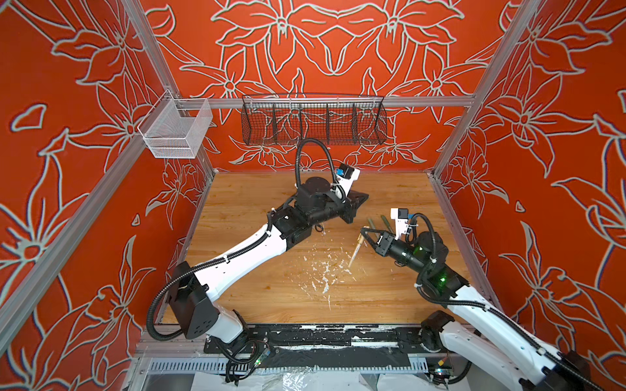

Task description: Insert the pens into the pen caps

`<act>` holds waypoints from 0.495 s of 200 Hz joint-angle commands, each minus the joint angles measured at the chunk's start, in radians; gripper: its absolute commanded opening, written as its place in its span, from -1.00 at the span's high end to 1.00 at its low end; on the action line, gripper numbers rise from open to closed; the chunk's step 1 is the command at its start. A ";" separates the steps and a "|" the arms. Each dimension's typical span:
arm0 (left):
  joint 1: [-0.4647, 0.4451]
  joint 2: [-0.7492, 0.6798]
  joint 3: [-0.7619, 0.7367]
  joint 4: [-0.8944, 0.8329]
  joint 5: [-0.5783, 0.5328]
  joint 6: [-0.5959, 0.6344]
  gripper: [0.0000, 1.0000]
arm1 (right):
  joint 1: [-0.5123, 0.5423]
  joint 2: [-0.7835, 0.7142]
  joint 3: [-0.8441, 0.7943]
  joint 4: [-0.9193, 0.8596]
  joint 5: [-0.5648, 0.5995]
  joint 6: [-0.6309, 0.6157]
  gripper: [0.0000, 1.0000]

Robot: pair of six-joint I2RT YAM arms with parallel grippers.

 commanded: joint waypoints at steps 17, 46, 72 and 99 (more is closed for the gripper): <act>-0.007 -0.029 0.024 -0.094 0.007 0.015 1.00 | -0.001 -0.051 0.078 -0.187 0.158 -0.030 1.00; -0.005 -0.113 -0.050 -0.334 0.047 0.083 0.48 | -0.022 0.014 0.176 -0.214 0.198 -0.065 1.00; -0.006 -0.148 -0.189 -0.349 0.215 0.038 -0.24 | -0.032 0.110 0.265 -0.206 0.129 -0.070 1.00; -0.007 -0.179 -0.284 -0.356 0.199 0.002 -0.37 | -0.032 0.170 0.354 -0.270 0.075 -0.115 1.00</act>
